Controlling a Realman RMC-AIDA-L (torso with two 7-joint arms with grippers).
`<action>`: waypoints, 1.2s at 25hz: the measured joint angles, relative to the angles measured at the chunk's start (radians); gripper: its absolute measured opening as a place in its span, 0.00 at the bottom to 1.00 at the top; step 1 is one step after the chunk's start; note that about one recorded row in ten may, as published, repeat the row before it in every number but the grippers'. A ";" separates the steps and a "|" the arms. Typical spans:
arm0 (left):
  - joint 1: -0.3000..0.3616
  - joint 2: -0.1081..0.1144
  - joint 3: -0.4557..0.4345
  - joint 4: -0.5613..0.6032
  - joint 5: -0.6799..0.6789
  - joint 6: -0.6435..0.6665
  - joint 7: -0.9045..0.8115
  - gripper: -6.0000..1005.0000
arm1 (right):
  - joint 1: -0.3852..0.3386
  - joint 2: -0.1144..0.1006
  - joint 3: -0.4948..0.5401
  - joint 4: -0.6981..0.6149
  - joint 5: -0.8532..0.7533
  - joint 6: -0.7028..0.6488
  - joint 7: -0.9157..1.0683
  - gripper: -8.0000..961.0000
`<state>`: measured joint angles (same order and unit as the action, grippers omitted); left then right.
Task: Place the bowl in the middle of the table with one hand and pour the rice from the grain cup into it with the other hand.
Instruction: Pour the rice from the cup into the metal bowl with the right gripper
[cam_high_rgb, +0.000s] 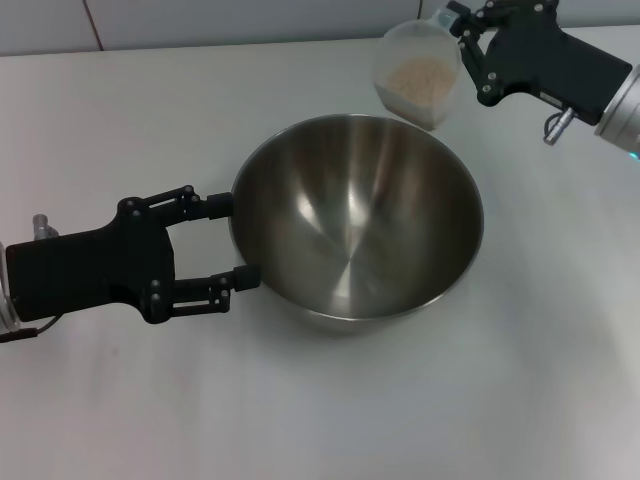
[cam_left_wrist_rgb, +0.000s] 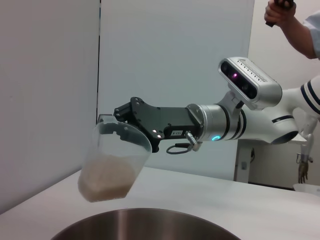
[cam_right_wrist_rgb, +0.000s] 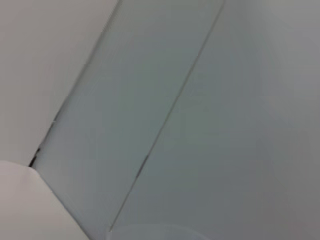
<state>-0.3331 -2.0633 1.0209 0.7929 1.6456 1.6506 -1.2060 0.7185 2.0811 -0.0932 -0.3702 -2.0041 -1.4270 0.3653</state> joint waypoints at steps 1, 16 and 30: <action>0.000 0.000 0.000 0.000 0.000 0.000 0.000 0.82 | 0.000 0.000 0.000 0.000 0.000 0.000 0.000 0.02; 0.002 0.000 -0.007 -0.003 0.000 -0.015 0.000 0.82 | 0.012 0.006 -0.210 -0.151 0.002 0.000 -0.031 0.02; -0.010 0.000 -0.007 -0.028 -0.003 -0.030 0.000 0.82 | -0.001 0.007 -0.456 -0.298 0.107 0.032 -0.139 0.02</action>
<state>-0.3428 -2.0631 1.0138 0.7652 1.6429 1.6206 -1.2056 0.7174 2.0878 -0.5493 -0.6679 -1.8976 -1.3949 0.2261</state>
